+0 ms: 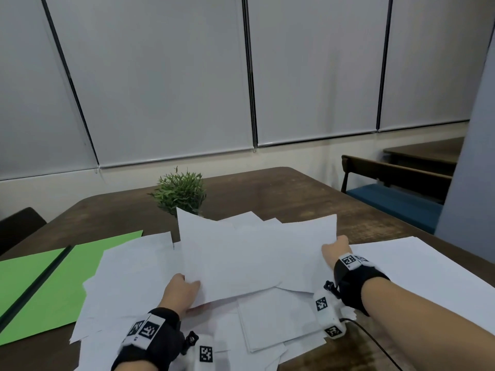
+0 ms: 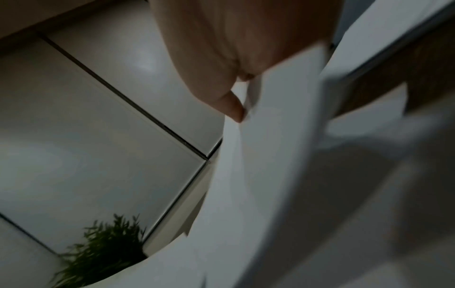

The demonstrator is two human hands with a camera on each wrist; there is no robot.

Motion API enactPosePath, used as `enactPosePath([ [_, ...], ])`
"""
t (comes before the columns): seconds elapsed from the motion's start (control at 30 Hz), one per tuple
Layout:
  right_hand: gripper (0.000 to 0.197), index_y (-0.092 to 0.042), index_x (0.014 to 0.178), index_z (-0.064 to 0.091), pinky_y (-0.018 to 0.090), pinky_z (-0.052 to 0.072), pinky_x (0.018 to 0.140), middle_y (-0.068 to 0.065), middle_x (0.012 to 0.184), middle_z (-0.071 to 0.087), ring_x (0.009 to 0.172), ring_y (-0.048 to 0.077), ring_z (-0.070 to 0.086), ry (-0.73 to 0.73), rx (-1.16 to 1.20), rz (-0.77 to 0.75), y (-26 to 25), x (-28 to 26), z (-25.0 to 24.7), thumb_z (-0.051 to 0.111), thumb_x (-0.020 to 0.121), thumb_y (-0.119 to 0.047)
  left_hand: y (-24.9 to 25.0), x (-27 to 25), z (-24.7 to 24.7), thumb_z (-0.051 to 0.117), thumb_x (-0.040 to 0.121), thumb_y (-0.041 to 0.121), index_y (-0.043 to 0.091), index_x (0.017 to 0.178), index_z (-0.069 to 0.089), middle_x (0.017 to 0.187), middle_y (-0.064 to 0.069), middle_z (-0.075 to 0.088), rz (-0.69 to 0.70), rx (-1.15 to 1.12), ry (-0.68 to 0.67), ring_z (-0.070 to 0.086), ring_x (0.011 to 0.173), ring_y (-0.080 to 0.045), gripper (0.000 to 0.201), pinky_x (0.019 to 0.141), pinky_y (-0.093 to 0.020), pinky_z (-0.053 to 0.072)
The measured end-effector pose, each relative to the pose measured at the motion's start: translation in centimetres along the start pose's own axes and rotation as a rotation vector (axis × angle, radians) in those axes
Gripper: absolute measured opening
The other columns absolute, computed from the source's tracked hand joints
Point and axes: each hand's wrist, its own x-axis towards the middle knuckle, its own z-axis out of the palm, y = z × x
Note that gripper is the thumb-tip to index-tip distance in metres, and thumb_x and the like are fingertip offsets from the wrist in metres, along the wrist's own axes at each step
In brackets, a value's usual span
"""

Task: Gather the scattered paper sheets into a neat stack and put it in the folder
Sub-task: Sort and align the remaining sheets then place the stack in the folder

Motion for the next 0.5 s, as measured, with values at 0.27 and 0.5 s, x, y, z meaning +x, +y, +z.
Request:
enactPosePath([
  [0.27,0.061,0.000,0.104,0.059,0.040,0.057,0.072,0.019,0.086,0.074,0.070,0.030,0.070,-0.564,0.059,0.124,0.0,-4.0,-0.2,0.078,0.074,-0.050,1.4,-2.7,2.4,0.062,0.085,-0.004,-0.004,0.091,0.053,0.098,-0.018,0.056,-0.051,-0.121,-0.172,0.061,0.085,-0.031,0.011,0.060,-0.046,0.060],
  [0.5,0.047,-0.010,0.083,0.056,0.031,0.048,0.067,0.005,0.076,0.056,0.065,0.021,0.054,-0.386,-0.233,0.016,-0.9,-1.9,0.3,0.070,0.077,-0.054,1.2,-1.6,2.4,0.072,0.068,0.019,0.008,0.064,0.054,0.080,-0.019,0.064,0.079,0.243,-0.107,0.065,0.086,-0.032,0.021,0.074,-0.038,0.055],
])
